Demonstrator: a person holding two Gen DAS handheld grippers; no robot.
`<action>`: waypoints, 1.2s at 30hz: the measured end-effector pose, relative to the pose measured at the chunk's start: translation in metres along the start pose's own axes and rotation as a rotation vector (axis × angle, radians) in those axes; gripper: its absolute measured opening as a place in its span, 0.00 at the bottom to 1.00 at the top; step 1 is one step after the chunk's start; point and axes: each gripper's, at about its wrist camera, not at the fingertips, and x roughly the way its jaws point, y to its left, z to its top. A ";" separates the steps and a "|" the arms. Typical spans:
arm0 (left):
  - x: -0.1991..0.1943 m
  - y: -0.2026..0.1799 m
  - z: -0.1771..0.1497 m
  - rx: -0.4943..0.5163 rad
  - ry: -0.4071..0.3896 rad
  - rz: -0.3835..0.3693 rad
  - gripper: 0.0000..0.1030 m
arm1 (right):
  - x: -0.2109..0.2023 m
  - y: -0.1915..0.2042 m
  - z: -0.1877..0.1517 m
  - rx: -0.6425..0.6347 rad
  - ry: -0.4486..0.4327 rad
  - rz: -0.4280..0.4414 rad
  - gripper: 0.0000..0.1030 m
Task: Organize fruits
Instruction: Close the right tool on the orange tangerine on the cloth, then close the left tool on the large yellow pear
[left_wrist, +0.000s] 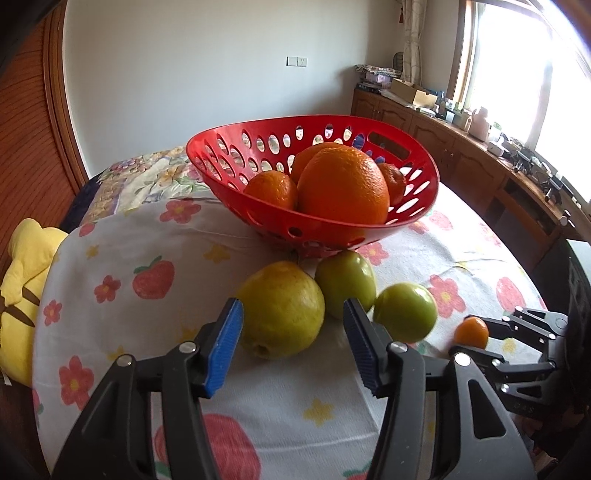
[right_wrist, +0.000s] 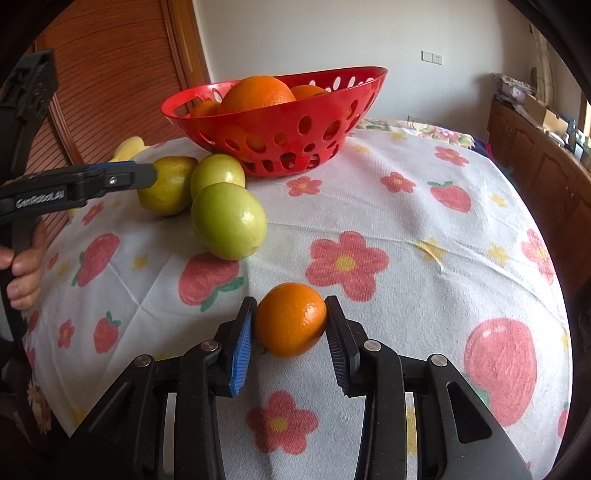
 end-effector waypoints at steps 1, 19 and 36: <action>0.002 0.000 0.001 0.001 0.005 0.003 0.55 | 0.000 0.000 0.000 0.001 0.000 0.001 0.35; 0.026 0.011 0.008 0.024 0.036 0.058 0.62 | 0.000 -0.001 0.001 0.006 -0.002 0.011 0.35; 0.035 0.014 0.007 0.000 0.040 0.026 0.64 | 0.000 -0.002 0.001 0.005 -0.002 0.013 0.35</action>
